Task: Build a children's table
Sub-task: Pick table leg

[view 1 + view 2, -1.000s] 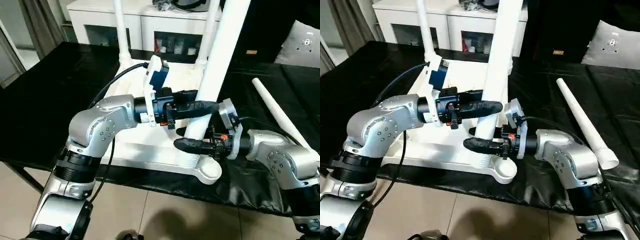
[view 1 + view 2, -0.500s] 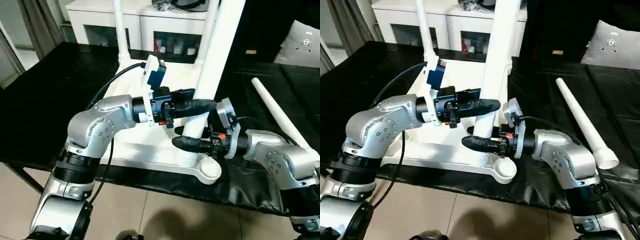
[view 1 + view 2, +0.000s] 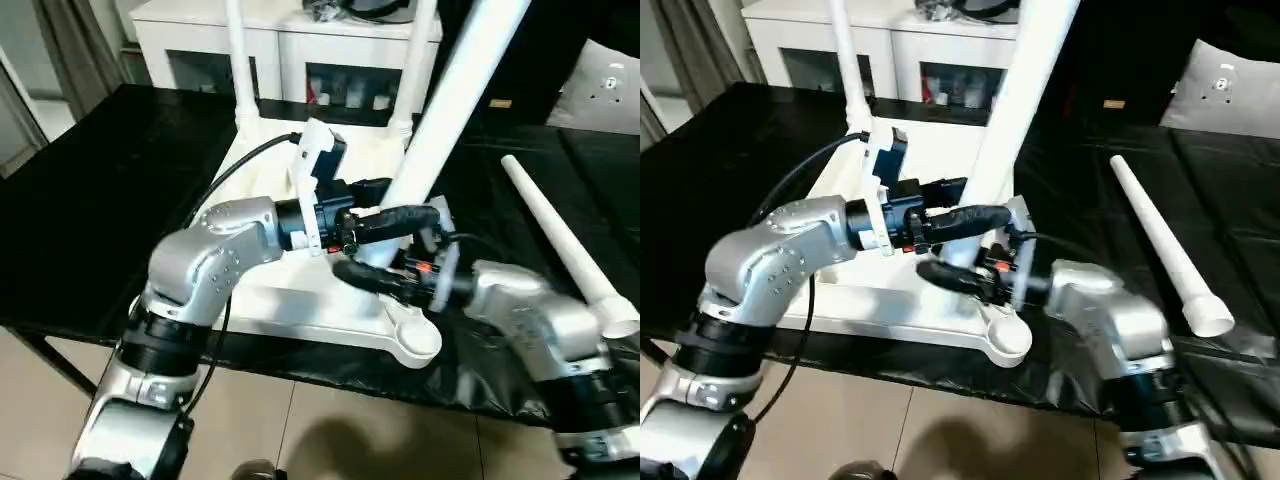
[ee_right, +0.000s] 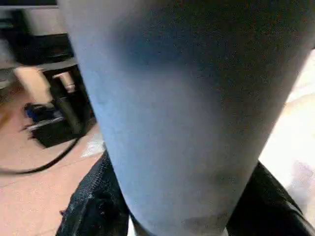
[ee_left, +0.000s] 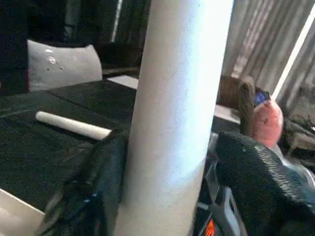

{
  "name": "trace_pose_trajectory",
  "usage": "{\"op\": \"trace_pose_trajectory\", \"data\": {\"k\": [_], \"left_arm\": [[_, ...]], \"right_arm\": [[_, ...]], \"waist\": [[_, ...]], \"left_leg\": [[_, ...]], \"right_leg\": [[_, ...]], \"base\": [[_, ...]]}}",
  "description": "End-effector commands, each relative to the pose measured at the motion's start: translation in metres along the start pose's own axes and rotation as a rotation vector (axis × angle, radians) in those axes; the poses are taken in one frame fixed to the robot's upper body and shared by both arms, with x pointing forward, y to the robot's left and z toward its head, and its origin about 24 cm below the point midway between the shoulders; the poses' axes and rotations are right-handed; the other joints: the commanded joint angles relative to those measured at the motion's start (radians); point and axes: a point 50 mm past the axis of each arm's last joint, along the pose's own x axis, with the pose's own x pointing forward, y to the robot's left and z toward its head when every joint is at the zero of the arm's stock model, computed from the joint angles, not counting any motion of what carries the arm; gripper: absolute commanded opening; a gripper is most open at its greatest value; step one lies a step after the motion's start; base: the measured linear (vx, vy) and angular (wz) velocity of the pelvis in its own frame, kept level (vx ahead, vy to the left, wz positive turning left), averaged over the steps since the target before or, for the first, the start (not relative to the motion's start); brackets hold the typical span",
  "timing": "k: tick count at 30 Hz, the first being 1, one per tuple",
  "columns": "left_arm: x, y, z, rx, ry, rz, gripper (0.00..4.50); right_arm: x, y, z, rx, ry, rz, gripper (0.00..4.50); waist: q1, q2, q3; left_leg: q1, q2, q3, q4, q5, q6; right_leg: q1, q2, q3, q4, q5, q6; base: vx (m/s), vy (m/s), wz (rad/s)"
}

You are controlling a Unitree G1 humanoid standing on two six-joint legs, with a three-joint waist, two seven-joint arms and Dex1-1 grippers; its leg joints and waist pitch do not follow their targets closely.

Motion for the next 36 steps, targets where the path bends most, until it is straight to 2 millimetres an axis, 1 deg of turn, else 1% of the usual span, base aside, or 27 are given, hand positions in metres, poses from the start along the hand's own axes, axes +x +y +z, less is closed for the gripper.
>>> {"op": "trace_pose_trajectory", "data": {"k": [1,2,3,4,6,7,10,12,14,16,17,18,20,22,23,24,25,26,27,28,29,31,32,33,34,35,36], "left_arm": [[0.019,-0.030,-0.003,-0.035,-0.013,-0.202,3.43],[0.019,-0.030,-0.003,-0.035,-0.013,-0.202,3.43],[0.019,-0.033,-0.002,-0.073,-0.053,-0.215,3.43],[0.018,-0.033,-0.003,-0.092,-0.065,-0.214,3.43],[0.017,-0.033,-0.005,-0.106,-0.070,-0.207,3.43],[0.016,-0.033,-0.005,-0.108,-0.067,-0.204,3.43],[0.017,-0.033,-0.015,-0.052,0.010,-0.186,3.43],[0.019,-0.030,-0.017,-0.028,0.024,-0.146,3.76],[0.020,-0.027,-0.016,-0.033,0.014,-0.119,3.84],[0.019,-0.027,-0.013,-0.045,-0.011,-0.123,4.12],[0.018,-0.027,-0.010,-0.061,-0.043,-0.128,4.25],[0.016,-0.026,-0.006,-0.075,-0.078,-0.132,4.25],[0.009,-0.023,0.001,-0.102,-0.170,-0.099,4.37],[0.004,-0.019,0.004,-0.117,-0.216,-0.052,4.44],[0.001,-0.018,0.005,-0.121,-0.226,-0.033,4.48],[-0.006,-0.015,0.006,-0.132,-0.243,0.013,4.50],[-0.013,-0.012,0.005,-0.124,-0.247,0.059,4.50],[-0.019,-0.009,0.003,-0.112,-0.239,0.113,4.50],[-0.026,-0.005,0.000,-0.096,-0.227,0.187,4.50],[-0.027,-0.004,-0.001,-0.093,-0.225,0.202,4.50],[-0.039,0.007,-0.009,-0.055,-0.180,0.360,4.50],[-0.058,0.024,-0.023,0.034,-0.063,0.578,4.50],[-0.068,0.031,-0.028,0.097,-0.027,0.670,4.50],[-0.076,0.035,-0.030,0.134,-0.014,0.731,4.50],[-0.080,0.037,-0.031,0.154,-0.012,0.765,4.50],[-0.089,0.040,-0.034,0.183,0.011,0.833,4.50],[-0.095,0.043,-0.036,0.200,0.029,0.876,4.50]], "right_arm": [[-0.007,-0.019,0.010,-0.016,-0.046,-0.174,1.96],[-0.007,-0.019,0.010,-0.016,-0.046,-0.174,1.96],[-0.006,-0.022,0.010,-0.008,-0.059,-0.211,1.96],[-0.006,-0.023,0.009,0.000,-0.058,-0.222,1.96],[-0.005,-0.022,0.007,-0.005,-0.051,-0.214,1.96],[-0.005,-0.021,0.006,-0.006,-0.046,-0.210,1.96],[-0.004,-0.019,0.003,-0.038,-0.033,-0.193,1.96],[-0.003,-0.020,0.003,-0.056,-0.042,-0.210,1.96],[-0.003,-0.021,0.003,-0.063,-0.045,-0.219,1.96],[-0.003,-0.021,0.003,-0.060,-0.052,-0.221,1.96],[-0.004,-0.022,0.004,-0.059,-0.060,-0.229,1.96],[-0.005,-0.023,0.005,-0.055,-0.070,-0.245,1.96],[-0.011,-0.031,0.007,-0.045,-0.092,-0.322,1.96],[-0.017,-0.037,0.008,-0.050,-0.096,-0.393,1.96],[-0.020,-0.037,0.008,-0.045,-0.098,-0.400,1.95],[-0.025,-0.038,0.009,-0.038,-0.105,-0.428,1.95],[-0.028,-0.037,0.009,-0.045,-0.104,-0.450,1.93],[-0.030,-0.036,0.009,-0.064,-0.108,-0.470,1.92],[-0.034,-0.037,0.011,-0.086,-0.117,-0.525,1.91],[-0.034,-0.037,0.011,-0.091,-0.119,-0.536,1.91],[-0.039,-0.038,0.010,-0.082,-0.113,-0.618,1.91],[-0.045,-0.040,0.007,-0.070,-0.091,-0.746,1.91],[-0.046,-0.038,0.005,-0.038,-0.103,-0.782,1.91],[-0.046,-0.037,0.003,-0.006,-0.118,-0.798,1.91],[-0.046,-0.035,0.002,0.016,-0.128,-0.802,1.91],[-0.044,-0.030,0.001,-0.012,-0.129,-0.801,1.91],[-0.043,-0.026,0.000,-0.038,-0.126,-0.800,1.91]], "waist": [[-0.004,-0.011,-0.077],[-0.005,-0.011,-0.077],[-0.004,-0.015,-0.077],[-0.005,-0.012,-0.076],[-0.006,-0.012,-0.077],[-0.008,-0.011,-0.076],[-0.010,-0.012,-0.075],[-0.011,-0.011,-0.074],[-0.013,-0.011,-0.074],[-0.015,-0.011,-0.075],[-0.016,-0.012,-0.075],[-0.017,-0.011,-0.075],[-0.018,-0.012,-0.076],[-0.019,-0.012,-0.075],[-0.019,-0.012,-0.076],[-0.016,-0.011,-0.076],[-0.017,-0.016,-0.075],[-0.017,-0.015,-0.076],[-0.019,-0.016,-0.075],[-0.024,-0.017,-0.073],[-0.025,-0.020,-0.074],[-0.033,-0.016,-0.070],[-0.039,-0.014,-0.067],[-0.042,-0.014,-0.066],[-0.045,-0.012,-0.068],[-0.046,-0.011,-0.070],[-0.047,-0.006,-0.071]], "left_leg": [[0.010,0.087,-0.039,-0.062,-0.073,0.047],[0.010,0.086,-0.039,-0.062,-0.071,0.051],[0.011,0.087,-0.039,-0.063,-0.071,0.055],[0.009,0.089,-0.039,-0.063,-0.068,0.056],[0.010,0.091,-0.041,-0.063,-0.066,0.058],[0.012,0.090,-0.039,-0.063,-0.073,0.061],[0.010,0.089,-0.040,-0.065,-0.073,0.060],[0.011,0.089,-0.040,-0.065,-0.074,0.061],[0.011,0.088,-0.039,-0.064,-0.077,0.061],[0.009,0.088,-0.040,-0.064,-0.075,0.062],[0.009,0.088,-0.040,-0.064,-0.074,0.062],[0.008,0.087,-0.039,-0.063,-0.072,0.064],[0.007,0.088,-0.039,-0.062,-0.068,0.062],[0.010,0.089,-0.039,-0.063,-0.070,0.058],[0.011,0.091,-0.039,-0.064,-0.068,0.054],[0.016,0.092,-0.038,-0.063,-0.072,0.052],[0.009,0.091,-0.038,-0.064,-0.063,0.058],[0.006,0.087,-0.037,-0.062,-0.057,0.065],[0.007,0.087,-0.038,-0.062,-0.059,0.065],[0.004,0.082,-0.037,-0.063,-0.055,0.068],[0.005,0.081,-0.036,-0.063,-0.056,0.068],[0.011,0.075,-0.036,-0.066,-0.073,0.055],[0.013,0.072,-0.038,-0.069,-0.090,0.049],[0.017,0.072,-0.037,-0.070,-0.108,0.043],[0.018,0.071,-0.038,-0.071,-0.121,0.038],[0.019,0.073,-0.039,-0.072,-0.122,0.036],[0.018,0.079,-0.043,-0.073,-0.127,0.034]], "right_leg": [[0.064,-0.121,0.079,-0.076,-0.301,-0.041],[0.066,-0.121,0.079,-0.075,-0.297,-0.041],[0.065,-0.121,0.080,-0.076,-0.299,-0.040],[0.065,-0.123,0.080,-0.074,-0.291,-0.050],[0.065,-0.122,0.080,-0.072,-0.281,-0.055],[0.063,-0.121,0.081,-0.074,-0.288,-0.053],[0.064,-0.119,0.082,-0.073,-0.293,-0.046],[0.064,-0.121,0.082,-0.075,-0.295,-0.041],[0.065,-0.121,0.082,-0.077,-0.302,-0.042],[0.066,-0.120,0.081,-0.075,-0.293,-0.047],[0.067,-0.121,0.081,-0.074,-0.290,-0.047],[0.067,-0.120,0.081,-0.074,-0.284,-0.050],[0.068,-0.124,0.081,-0.074,-0.280,-0.064],[0.065,-0.120,0.081,-0.074,-0.282,-0.069],[0.065,-0.122,0.082,-0.073,-0.280,-0.072],[0.063,-0.121,0.084,-0.073,-0.280,-0.079],[0.067,-0.120,0.084,-0.068,-0.258,-0.082],[0.068,-0.120,0.083,-0.068,-0.251,-0.075],[0.068,-0.119,0.083,-0.067,-0.255,-0.069],[0.070,-0.116,0.081,-0.072,-0.271,-0.049],[0.069,-0.116,0.081,-0.074,-0.283,-0.039],[0.062,-0.105,0.076,-0.085,-0.346,0.010],[0.060,-0.101,0.073,-0.093,-0.375,0.038],[0.059,-0.102,0.073,-0.096,-0.394,0.053],[0.059,-0.103,0.071,-0.099,-0.405,0.069],[0.059,-0.104,0.070,-0.098,-0.401,0.068],[0.058,-0.104,0.070,-0.097,-0.377,0.066]], "base": [[0.000,0.000,0.00],[0.000,0.000,0.00],[0.000,0.000,0.00],[0.000,0.000,0.00],[0.000,0.000,0.00],[0.000,0.000,0.00],[0.000,0.000,0.00],[0.000,0.000,0.00],[0.000,0.000,0.00],[0.000,0.000,0.00],[0.000,0.000,0.00],[0.000,0.000,0.00],[0.000,0.000,0.00],[0.000,0.000,0.00],[0.000,0.000,0.00],[0.000,0.000,0.00],[0.000,0.000,0.00],[0.000,0.000,0.00],[0.000,0.000,0.00],[0.000,0.000,0.00],[0.000,0.000,0.00],[0.000,0.000,0.00],[0.000,0.000,0.00],[0.000,0.000,0.00],[0.000,0.000,0.00],[0.000,0.000,0.00],[0.000,0.000,0.00]]}}
